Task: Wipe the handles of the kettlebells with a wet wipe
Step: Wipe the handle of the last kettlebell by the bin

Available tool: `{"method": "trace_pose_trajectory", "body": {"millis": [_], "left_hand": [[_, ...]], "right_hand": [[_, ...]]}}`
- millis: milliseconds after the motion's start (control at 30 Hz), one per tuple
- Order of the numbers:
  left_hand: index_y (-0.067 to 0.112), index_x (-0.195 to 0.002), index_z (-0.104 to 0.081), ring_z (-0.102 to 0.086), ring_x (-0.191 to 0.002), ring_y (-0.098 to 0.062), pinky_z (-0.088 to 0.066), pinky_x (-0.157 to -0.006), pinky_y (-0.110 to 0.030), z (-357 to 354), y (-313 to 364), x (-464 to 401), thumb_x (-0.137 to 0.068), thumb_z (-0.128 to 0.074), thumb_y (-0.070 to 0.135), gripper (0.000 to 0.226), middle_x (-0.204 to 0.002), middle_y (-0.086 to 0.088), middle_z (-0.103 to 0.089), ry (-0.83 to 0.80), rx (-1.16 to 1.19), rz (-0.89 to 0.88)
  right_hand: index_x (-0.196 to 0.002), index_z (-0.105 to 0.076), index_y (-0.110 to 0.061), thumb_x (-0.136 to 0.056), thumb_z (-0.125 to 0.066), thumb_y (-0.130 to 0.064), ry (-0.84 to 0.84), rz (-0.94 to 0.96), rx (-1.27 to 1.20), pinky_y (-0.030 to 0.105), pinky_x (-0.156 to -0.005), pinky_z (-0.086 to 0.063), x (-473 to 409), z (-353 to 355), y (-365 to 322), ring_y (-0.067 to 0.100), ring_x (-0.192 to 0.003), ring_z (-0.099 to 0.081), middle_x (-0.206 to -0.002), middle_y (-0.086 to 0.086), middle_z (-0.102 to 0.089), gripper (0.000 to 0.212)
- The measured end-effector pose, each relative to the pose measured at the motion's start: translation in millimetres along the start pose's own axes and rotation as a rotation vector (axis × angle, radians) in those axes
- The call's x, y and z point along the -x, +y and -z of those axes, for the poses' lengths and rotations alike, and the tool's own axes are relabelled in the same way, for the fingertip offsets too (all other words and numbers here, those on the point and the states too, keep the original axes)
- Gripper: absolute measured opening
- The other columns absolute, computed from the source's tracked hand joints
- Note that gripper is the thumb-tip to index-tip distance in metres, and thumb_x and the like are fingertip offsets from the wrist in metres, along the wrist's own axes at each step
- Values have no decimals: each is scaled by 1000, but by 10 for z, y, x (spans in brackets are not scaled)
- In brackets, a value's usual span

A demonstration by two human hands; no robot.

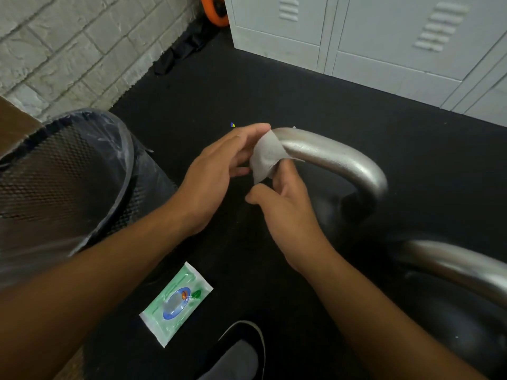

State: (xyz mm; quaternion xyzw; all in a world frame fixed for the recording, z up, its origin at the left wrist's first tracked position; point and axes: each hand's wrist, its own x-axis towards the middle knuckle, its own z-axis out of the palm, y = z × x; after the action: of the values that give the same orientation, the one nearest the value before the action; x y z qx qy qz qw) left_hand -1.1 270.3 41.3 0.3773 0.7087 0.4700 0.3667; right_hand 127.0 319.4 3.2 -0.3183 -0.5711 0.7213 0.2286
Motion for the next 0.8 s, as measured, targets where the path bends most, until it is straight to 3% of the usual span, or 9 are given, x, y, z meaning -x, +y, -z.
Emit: {"method": "trace_pose_trajectory", "body": {"millis": [67,200,333,433,600,667,800], "left_hand": [[30,-142,-59,-58,-130,-1,-45,-113,-45,9,2,-6,-113,-27,27,43,-141,16,-63,-7,1,2],[40,-145,-54,-52,-135,1,-43,-116,-45,2,1,-16,-112,-28,38,42,-146,19,-56,-42,-61,-13],[43,-150,-44,-44,-138,8,-35,-120,-30,-87,-61,36,-103,-33,42,49,-149,19,-49,-22,-146,-87],[38,-156,-37,-37,-142,10,-30,-118,-19,-154,-96,91,-104,-33,40,52,-155,18,-42,-8,-187,-129],[33,-158,-37,-39,-143,6,-34,-122,-34,-179,-116,91,-106,-32,39,53,-155,15,-43,12,-164,-135],[36,-158,-37,-38,-143,7,-32,-123,-33,-180,-115,98,-106,-33,40,52,-155,17,-42,10,-157,-125],[43,-155,-36,-36,-141,12,-29,-121,-23,-193,-121,101,-105,-33,40,51,-154,22,-40,13,-172,-118]], "right_hand": [[-144,-48,-32,-89,-62,0,8,7,-23,21,-96,-49,-45,28,-32,-8,-114,-60,-128,-17,-62,66],[-144,-51,-31,-76,-58,-7,11,59,-137,26,-103,-50,22,50,-15,-4,-125,-59,-133,-15,-65,72],[-152,-45,-19,-76,-50,5,-24,128,-306,20,-100,-51,144,0,50,2,-130,-59,-136,-11,-67,80],[-140,-56,-20,-79,-49,9,-15,88,-369,16,-90,-53,91,9,-3,3,-118,-66,-121,-11,-73,68],[-93,-67,-12,-88,-44,16,19,15,-366,14,-71,-54,-20,123,-117,0,-78,-71,-76,-11,-74,37],[-101,-68,-11,-87,-42,16,20,14,-400,13,-73,-54,26,113,-98,1,-84,-72,-82,-10,-75,39],[-137,-58,-17,-76,-43,8,-17,77,-566,18,-101,-50,193,44,-22,8,-129,-62,-134,-4,-71,67]]}}
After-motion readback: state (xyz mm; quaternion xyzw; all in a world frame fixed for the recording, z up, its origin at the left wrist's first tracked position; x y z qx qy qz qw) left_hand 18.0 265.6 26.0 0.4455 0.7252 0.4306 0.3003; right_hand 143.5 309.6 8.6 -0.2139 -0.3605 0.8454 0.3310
